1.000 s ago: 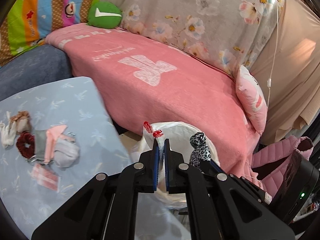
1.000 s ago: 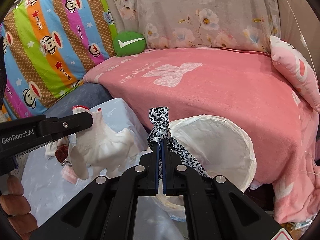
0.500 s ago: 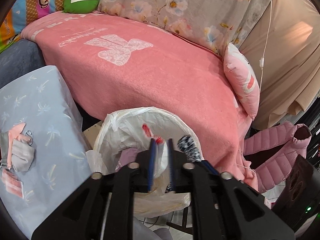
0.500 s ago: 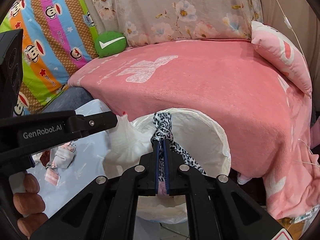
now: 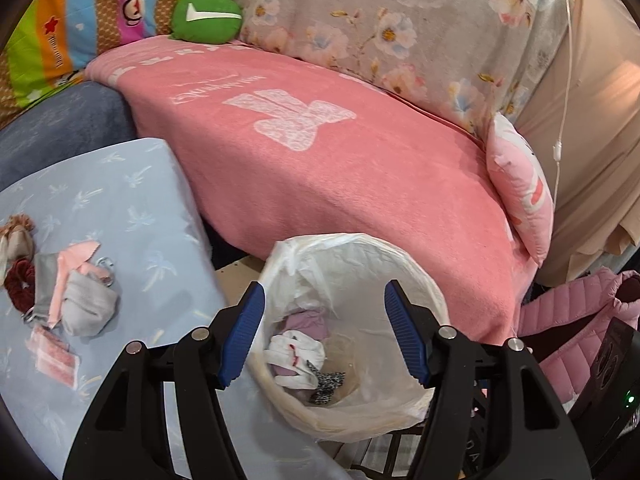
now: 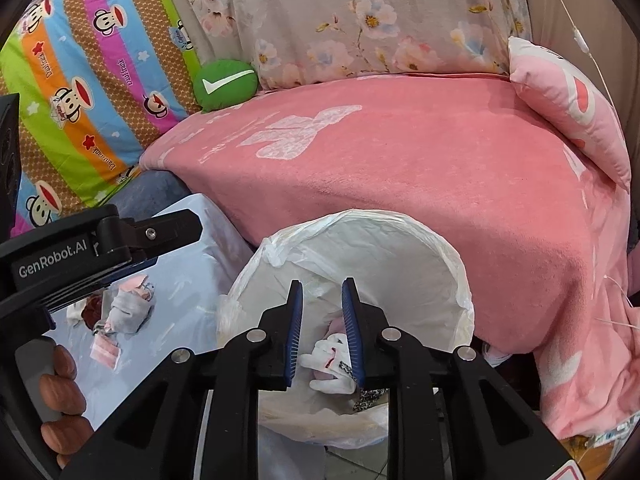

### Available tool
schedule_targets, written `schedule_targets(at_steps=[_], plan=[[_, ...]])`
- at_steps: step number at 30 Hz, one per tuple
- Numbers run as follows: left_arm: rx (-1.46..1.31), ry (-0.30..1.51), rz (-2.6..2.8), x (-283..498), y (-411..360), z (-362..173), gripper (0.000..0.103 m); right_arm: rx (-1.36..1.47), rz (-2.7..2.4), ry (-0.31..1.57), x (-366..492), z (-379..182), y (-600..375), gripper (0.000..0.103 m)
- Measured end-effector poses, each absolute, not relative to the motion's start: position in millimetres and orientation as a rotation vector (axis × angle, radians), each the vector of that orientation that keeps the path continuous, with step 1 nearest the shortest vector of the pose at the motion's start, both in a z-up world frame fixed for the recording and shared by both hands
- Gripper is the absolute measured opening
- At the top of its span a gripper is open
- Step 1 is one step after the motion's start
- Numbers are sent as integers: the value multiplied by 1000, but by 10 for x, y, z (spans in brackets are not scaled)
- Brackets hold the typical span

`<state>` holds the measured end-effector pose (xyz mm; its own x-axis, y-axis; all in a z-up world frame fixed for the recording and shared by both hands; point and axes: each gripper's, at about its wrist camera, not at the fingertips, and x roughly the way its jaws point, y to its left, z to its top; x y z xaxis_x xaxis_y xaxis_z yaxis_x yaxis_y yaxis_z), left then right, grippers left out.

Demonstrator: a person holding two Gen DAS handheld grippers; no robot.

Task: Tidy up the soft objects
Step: 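Carry the white sock and leopard scrunchie over the bin and open both grippers, then return both tools to the table and close the right gripper on the grey sock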

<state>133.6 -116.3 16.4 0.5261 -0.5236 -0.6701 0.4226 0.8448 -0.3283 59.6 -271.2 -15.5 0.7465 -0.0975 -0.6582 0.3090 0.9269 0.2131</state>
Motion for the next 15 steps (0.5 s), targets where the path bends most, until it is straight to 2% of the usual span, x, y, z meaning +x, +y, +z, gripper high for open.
schedule_targets(at_steps=[5,9,15], plan=[[-151,849,-501,1356,-899,100,60,297,-196,706,643,-155,-2540,24],[-173,862,-462,1372,-703,52,60,272,-167,709,687,-131,-2368,31],[-185,850,-408,1367,-435,31,60,246,-125,717,770,-101,-2114,32]])
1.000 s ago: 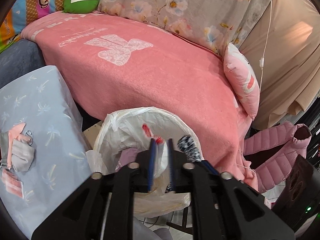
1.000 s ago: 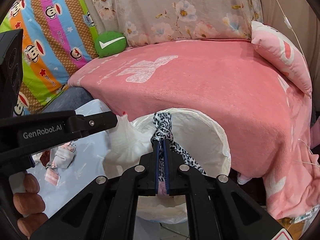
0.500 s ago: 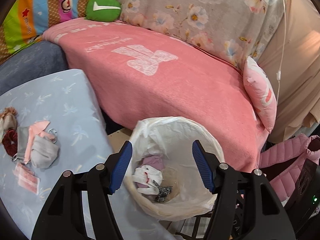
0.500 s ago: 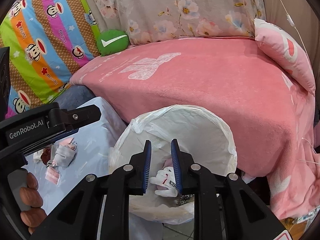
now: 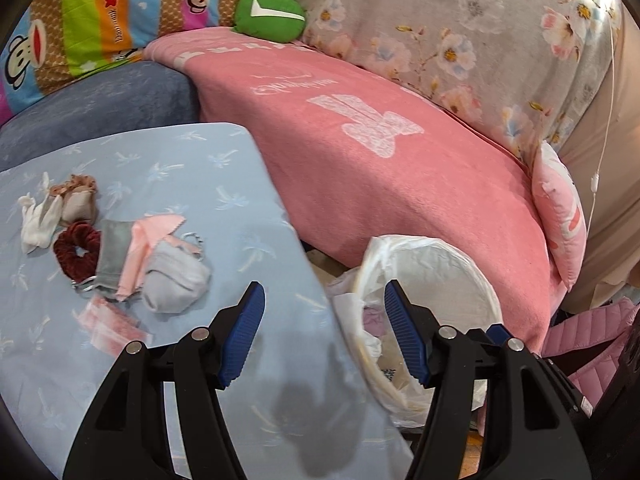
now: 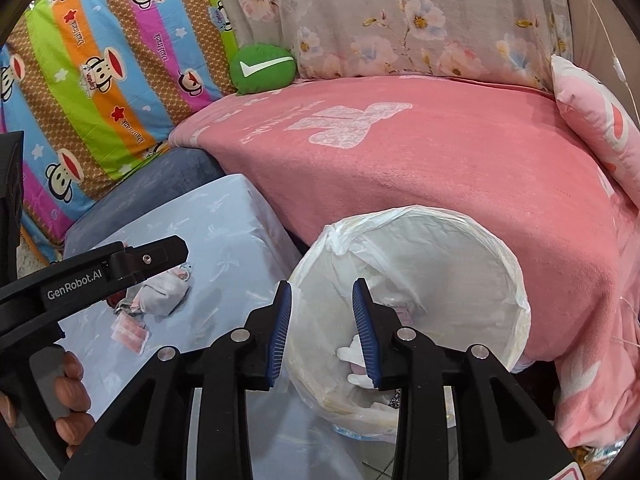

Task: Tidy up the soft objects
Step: 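Return both tools to the table and close the right gripper on the grey sock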

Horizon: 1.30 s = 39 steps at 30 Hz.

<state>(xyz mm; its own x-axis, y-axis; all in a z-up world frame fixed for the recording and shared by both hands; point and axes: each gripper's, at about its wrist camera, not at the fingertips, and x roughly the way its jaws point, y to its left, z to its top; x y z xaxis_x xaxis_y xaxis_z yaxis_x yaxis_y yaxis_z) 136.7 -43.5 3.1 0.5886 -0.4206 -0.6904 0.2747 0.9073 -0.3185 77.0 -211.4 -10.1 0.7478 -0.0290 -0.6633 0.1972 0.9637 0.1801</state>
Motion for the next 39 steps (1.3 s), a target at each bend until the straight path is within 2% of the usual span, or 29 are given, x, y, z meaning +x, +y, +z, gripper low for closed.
schedule_targets(at_steps=[6,11,13,20,34,39], plan=[[-205,853,-343,1379,-147,-54,62,215,-87,735,826,-131,-1839,37],[-213,865,-271,1387,78,-156,71,195,-54,749,889,-154,-1622,40],[-211,872,-234,1384,189,-219,77,186,-43,755,911,-167,-1542,41],[-237,909,-139,1408,563,-419,79,155,1,773,1017,-211,-1220,47],[-319,989,-98,1527,1028,-804,78,107,67,822,1350,-412,-687,50],[-352,1011,-117,1574,1109,-895,64,101,73,845,1516,-506,-553,52]])
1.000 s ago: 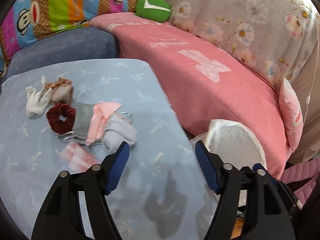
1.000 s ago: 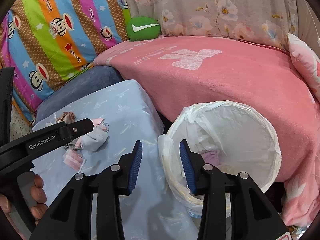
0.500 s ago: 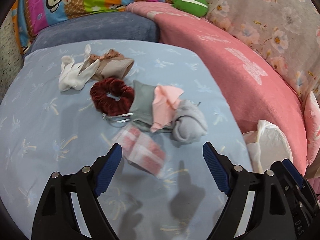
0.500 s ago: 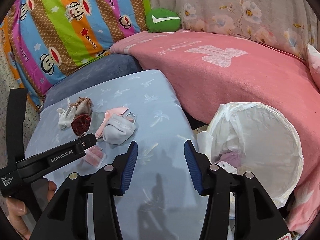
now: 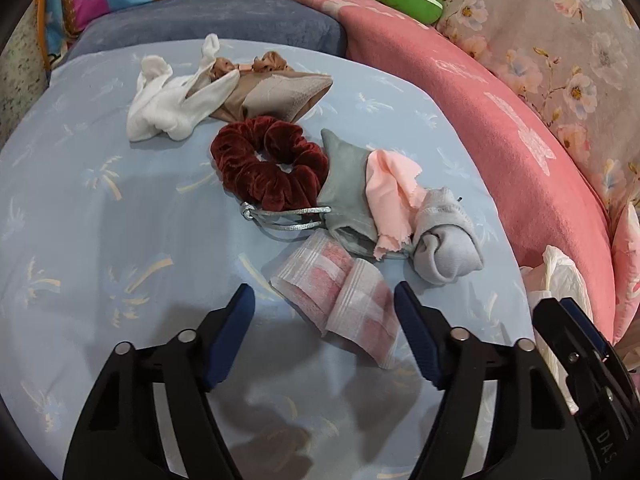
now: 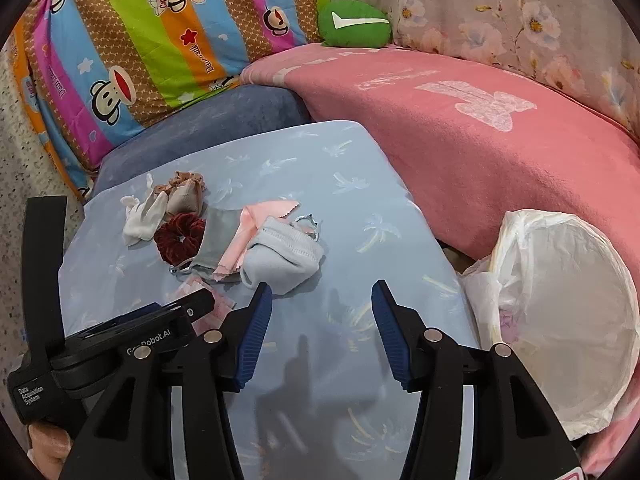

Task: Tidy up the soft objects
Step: 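Return both tools to the table and close the right gripper on the grey sock, then lift the grey sock with the right gripper while the left gripper grasps the pink striped cloth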

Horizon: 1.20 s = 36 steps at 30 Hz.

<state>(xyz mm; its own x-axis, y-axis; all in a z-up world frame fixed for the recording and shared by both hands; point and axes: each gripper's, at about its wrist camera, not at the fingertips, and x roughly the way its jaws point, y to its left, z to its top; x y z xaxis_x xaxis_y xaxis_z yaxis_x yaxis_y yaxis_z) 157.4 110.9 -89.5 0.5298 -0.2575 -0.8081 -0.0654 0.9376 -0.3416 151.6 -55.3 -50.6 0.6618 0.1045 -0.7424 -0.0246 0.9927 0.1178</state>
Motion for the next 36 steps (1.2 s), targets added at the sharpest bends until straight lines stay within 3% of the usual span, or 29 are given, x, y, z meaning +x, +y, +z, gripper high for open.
schedule_targets(at_steps=[2,5,10,23,28,36], plan=[[-365,1014,-128,1596,1120,-916,60,109,79,855,1577,-544,-518,52],[-372,1015,-190,1608,1092,-918,37,120,83,870,1661,-592,-473,52],[-395,993,-208,1574,1127,-855,25,121,101,886,1776,-662,-357,52],[-437,960,-178,1581,1416,-763,21,131,97,937,2025,-915,-166,51],[-439,959,-178,1591,1433,-742,21,140,91,943,1996,-916,-189,25],[-412,939,-186,1519,1359,-605,16,164,91,908,1722,-716,-270,19]])
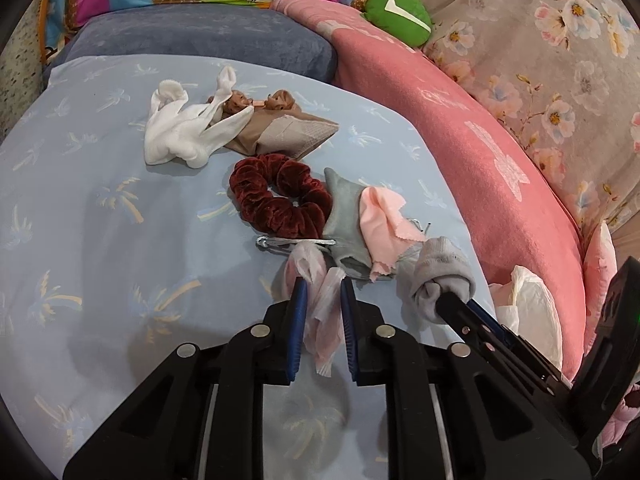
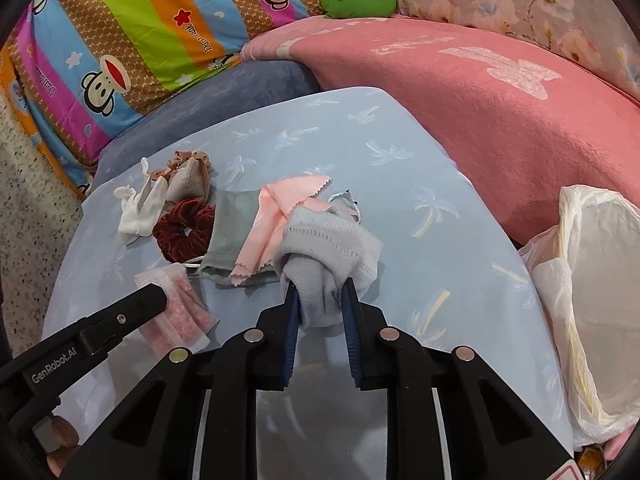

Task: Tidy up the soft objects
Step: 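Lift the grey sock with the right gripper while the left gripper grasps the pink striped cloth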

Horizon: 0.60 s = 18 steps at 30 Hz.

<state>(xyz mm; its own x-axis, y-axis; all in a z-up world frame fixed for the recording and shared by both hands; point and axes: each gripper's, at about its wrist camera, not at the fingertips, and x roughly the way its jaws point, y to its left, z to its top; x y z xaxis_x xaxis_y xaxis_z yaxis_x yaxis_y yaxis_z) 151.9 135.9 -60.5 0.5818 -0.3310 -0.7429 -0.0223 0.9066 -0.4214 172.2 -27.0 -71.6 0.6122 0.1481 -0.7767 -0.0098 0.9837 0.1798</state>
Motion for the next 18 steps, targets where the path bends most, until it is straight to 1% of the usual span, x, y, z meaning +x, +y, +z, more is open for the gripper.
schedule_targets(at_steps=[8,18], plan=[[-372,883,-221,1342,1139,-311,11,182,104,825,1402,-313,-406,19],[-297,811,-302,1147,677,92,11,201,78,727,1031,134,-783,20]])
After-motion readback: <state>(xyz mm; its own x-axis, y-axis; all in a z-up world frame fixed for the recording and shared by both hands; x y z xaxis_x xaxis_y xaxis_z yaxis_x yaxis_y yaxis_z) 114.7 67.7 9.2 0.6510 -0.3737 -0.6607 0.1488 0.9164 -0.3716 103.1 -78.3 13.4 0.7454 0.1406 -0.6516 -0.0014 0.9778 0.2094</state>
